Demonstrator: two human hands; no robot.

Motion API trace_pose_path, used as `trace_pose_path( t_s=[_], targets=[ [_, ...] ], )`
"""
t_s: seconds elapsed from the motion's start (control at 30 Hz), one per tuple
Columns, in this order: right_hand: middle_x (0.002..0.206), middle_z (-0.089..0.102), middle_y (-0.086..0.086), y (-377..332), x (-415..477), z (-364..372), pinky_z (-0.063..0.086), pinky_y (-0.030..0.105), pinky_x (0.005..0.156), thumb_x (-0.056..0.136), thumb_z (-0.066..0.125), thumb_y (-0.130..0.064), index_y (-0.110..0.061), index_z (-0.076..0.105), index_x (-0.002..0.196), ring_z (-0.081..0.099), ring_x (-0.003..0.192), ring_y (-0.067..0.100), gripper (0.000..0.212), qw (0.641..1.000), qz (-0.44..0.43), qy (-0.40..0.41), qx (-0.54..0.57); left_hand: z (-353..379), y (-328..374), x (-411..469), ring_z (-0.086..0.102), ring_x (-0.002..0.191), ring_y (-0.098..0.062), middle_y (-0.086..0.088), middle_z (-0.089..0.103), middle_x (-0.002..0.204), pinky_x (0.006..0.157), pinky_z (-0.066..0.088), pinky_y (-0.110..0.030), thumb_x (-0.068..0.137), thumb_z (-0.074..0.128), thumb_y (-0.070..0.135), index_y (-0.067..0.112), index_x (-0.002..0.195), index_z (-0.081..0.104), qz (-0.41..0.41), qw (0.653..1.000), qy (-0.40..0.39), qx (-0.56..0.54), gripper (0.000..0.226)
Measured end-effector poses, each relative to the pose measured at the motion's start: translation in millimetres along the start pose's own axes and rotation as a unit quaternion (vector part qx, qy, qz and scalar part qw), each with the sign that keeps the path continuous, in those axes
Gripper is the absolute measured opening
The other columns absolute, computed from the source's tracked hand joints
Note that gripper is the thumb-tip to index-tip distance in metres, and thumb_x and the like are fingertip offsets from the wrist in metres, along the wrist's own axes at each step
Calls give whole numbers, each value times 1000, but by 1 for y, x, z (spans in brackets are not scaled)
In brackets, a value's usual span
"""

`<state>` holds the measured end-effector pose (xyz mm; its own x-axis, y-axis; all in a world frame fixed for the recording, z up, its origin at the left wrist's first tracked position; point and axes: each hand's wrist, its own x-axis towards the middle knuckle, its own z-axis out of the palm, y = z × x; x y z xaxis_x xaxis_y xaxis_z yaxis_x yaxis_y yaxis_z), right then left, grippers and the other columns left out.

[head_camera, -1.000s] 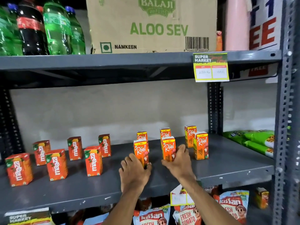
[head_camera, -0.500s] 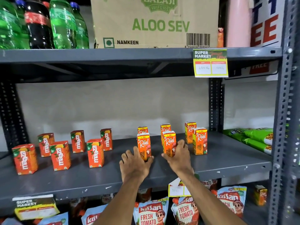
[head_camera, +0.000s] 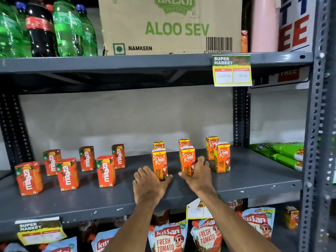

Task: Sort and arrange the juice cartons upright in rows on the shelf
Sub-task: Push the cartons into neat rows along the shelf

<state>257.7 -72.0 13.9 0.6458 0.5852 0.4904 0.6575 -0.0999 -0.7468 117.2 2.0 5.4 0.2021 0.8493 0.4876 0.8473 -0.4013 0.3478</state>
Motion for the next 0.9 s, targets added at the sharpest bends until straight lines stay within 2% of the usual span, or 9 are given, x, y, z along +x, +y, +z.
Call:
trace_pose_path(
  t_s=[0.1, 0.17, 0.2, 0.33, 0.47, 0.53, 0.63, 0.73, 0.9],
  targets=[
    [123, 44, 8, 4, -2, -18, 48, 39, 93, 64, 81, -53, -14, 38, 126, 43, 117, 24, 85, 998, -44, 25, 36, -9, 4, -14, 49, 100, -27, -14, 46, 112, 83, 49, -40, 72, 59, 70, 12, 107, 37, 27, 985, 136, -103, 72],
    [119, 42, 1, 10, 0, -38, 46, 32, 85, 66, 74, -64, -20, 37, 124, 40, 110, 14, 81, 993, -93, 64, 32, -8, 17, -29, 46, 91, -21, -10, 46, 103, 74, 48, -36, 77, 59, 61, 13, 103, 40, 104, 961, 218, -137, 58],
    [118, 42, 0, 16, 4, -48, 44, 30, 83, 67, 71, -66, -21, 36, 123, 35, 106, 10, 80, 989, -112, 93, 13, -5, 27, -38, 43, 90, -17, -6, 45, 102, 75, 46, -32, 81, 54, 60, 15, 103, 41, 152, 953, 221, -139, 52],
    [118, 44, 10, 36, 28, -78, 32, 27, 83, 62, 84, -48, -14, 37, 122, 38, 105, 23, 84, 974, -92, 204, -33, 10, 84, -58, 44, 100, -12, 4, 48, 113, 89, 42, -29, 91, 40, 51, 24, 112, 44, 297, 938, 123, -132, 35],
    [130, 40, 15, 61, 46, -86, 42, 41, 97, 55, 90, -44, -10, 31, 133, 37, 122, 30, 103, 990, -16, 138, -19, 32, 123, -64, 46, 116, -18, 2, 47, 125, 100, 39, -32, 95, 34, 44, 20, 126, 43, 294, 949, 10, -114, 40],
    [133, 39, 15, 72, 50, -84, 39, 43, 104, 52, 91, -45, -8, 30, 135, 35, 128, 31, 109, 996, 18, 86, -9, 41, 126, -65, 46, 111, -20, -1, 49, 120, 99, 39, -34, 96, 24, 43, 17, 121, 46, 295, 954, 10, -43, 42],
    [122, 51, 11, 81, 52, -79, 45, 38, 93, 54, 91, -44, -10, 36, 125, 48, 118, 28, 96, 998, 35, 48, 0, 47, 127, -64, 44, 100, -16, 0, 50, 111, 95, 40, -32, 96, 15, 39, 18, 113, 47, 303, 952, 35, -6, 41],
    [112, 61, 10, 84, 54, -79, 52, 37, 84, 61, 89, -39, -10, 45, 116, 62, 105, 28, 76, 999, 35, 33, -6, 48, 126, -65, 43, 100, -16, -1, 48, 113, 94, 40, -32, 96, 13, 38, 18, 111, 46, 309, 950, 34, 9, 41],
    [117, 57, 11, 85, 51, -78, 53, 40, 89, 67, 86, -38, -10, 44, 122, 60, 109, 28, 74, 999, 29, 35, -13, 50, 125, -65, 41, 104, -15, 0, 45, 117, 98, 37, -31, 96, 15, 39, 20, 112, 43, 294, 956, 16, 20, 37]
  ],
)
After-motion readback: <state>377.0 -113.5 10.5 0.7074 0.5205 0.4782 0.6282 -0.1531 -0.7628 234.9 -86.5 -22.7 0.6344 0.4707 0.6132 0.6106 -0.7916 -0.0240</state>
